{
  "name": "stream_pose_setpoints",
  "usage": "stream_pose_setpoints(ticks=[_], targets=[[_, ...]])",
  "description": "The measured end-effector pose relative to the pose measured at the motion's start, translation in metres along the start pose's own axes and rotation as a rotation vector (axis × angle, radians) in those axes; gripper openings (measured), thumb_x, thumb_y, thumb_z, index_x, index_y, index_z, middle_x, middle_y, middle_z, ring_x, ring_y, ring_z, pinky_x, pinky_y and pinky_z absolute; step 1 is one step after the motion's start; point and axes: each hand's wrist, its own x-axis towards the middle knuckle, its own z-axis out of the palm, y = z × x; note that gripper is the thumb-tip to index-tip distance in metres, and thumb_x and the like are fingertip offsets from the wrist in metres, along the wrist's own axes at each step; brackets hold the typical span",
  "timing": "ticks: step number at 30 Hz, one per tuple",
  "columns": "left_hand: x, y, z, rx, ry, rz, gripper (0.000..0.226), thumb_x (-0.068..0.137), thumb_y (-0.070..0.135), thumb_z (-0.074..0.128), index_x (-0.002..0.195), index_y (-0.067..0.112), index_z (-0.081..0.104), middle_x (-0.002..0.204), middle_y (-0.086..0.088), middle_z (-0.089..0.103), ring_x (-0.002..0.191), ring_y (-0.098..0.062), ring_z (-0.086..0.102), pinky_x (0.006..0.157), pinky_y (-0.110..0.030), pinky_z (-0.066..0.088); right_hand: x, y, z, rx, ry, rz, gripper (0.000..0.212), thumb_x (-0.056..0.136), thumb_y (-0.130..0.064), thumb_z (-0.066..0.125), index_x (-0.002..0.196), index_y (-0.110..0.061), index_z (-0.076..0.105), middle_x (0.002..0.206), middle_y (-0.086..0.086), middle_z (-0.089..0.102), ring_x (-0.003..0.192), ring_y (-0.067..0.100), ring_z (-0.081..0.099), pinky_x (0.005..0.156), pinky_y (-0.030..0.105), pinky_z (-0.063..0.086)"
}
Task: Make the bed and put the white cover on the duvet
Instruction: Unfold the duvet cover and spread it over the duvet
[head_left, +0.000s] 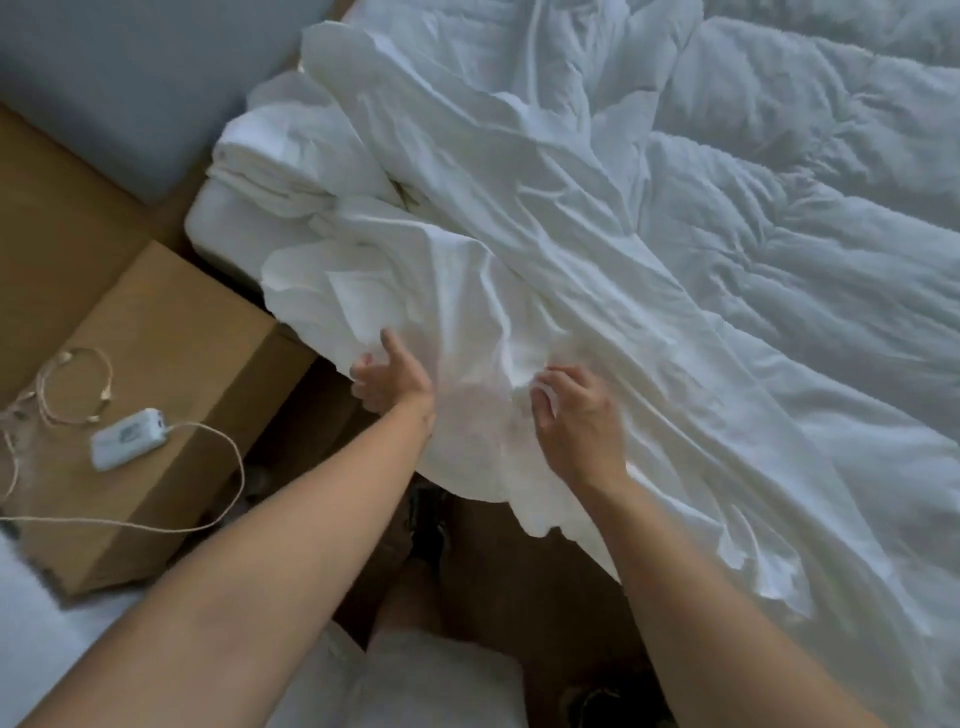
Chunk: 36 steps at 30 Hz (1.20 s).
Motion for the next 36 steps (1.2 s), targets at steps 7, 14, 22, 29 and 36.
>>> stream_pose_setpoints(ticks=[7, 14, 22, 29, 36], targets=[[0.181, 0.071, -0.007, -0.060, -0.353, -0.231, 0.072, 0.067, 0.060, 0.083, 0.122, 0.020, 0.061, 0.118, -0.004, 0.070, 0.102, -0.025, 0.068, 0.096, -0.046, 0.055, 0.129, -0.088, 0.073, -0.084, -0.057, -0.057, 0.042, 0.096, -0.035, 0.064, 0.136, -0.025, 0.060, 0.146, 0.002, 0.054, 0.133, 0.026, 0.050, 0.110, 0.042, 0.041], [0.194, 0.062, 0.023, 0.485, -0.768, 0.133, 0.053, 0.080, 0.057, 0.075, 0.119, 0.022, 0.067, 0.112, 0.003, 0.071, 0.103, -0.021, 0.066, 0.095, -0.041, 0.056, 0.222, -0.136, 0.148, -0.082, -0.510, 0.257, 0.051, 0.089, -0.038, 0.059, 0.139, -0.034, 0.054, 0.129, 0.002, 0.066, 0.123, 0.028, 0.058, 0.096, 0.031, 0.046], [0.220, 0.065, -0.002, 0.648, -0.619, 0.258, 0.039, 0.081, 0.056, 0.077, 0.094, 0.023, 0.062, 0.087, 0.010, 0.061, 0.085, -0.013, 0.058, 0.080, -0.027, 0.046, 0.318, -0.118, 0.090, 0.104, -0.379, 0.429, 0.087, 0.073, -0.073, 0.074, 0.142, -0.024, 0.054, 0.137, -0.012, 0.052, 0.129, 0.012, 0.049, 0.110, 0.026, 0.034], [0.219, 0.066, -0.005, 0.833, -0.558, 0.251, 0.041, 0.082, 0.066, 0.069, 0.094, 0.027, 0.065, 0.085, 0.007, 0.066, 0.083, -0.020, 0.066, 0.074, -0.037, 0.058, 0.381, -0.064, 0.044, 0.415, 0.017, 0.646, 0.084, 0.067, -0.065, 0.083, 0.132, -0.018, 0.059, 0.118, 0.000, 0.068, 0.098, 0.020, 0.067, 0.094, 0.038, 0.057], [0.201, 0.120, 0.018, 1.024, -0.399, 0.218, 0.089, 0.072, 0.053, 0.079, 0.139, 0.018, 0.032, 0.141, -0.013, 0.035, 0.128, -0.039, 0.039, 0.098, -0.048, 0.040, 0.415, -0.091, -0.017, 0.017, -0.181, 0.371, 0.065, 0.086, -0.072, 0.059, 0.129, -0.024, 0.066, 0.126, -0.002, 0.068, 0.119, 0.020, 0.061, 0.106, 0.031, 0.045]])
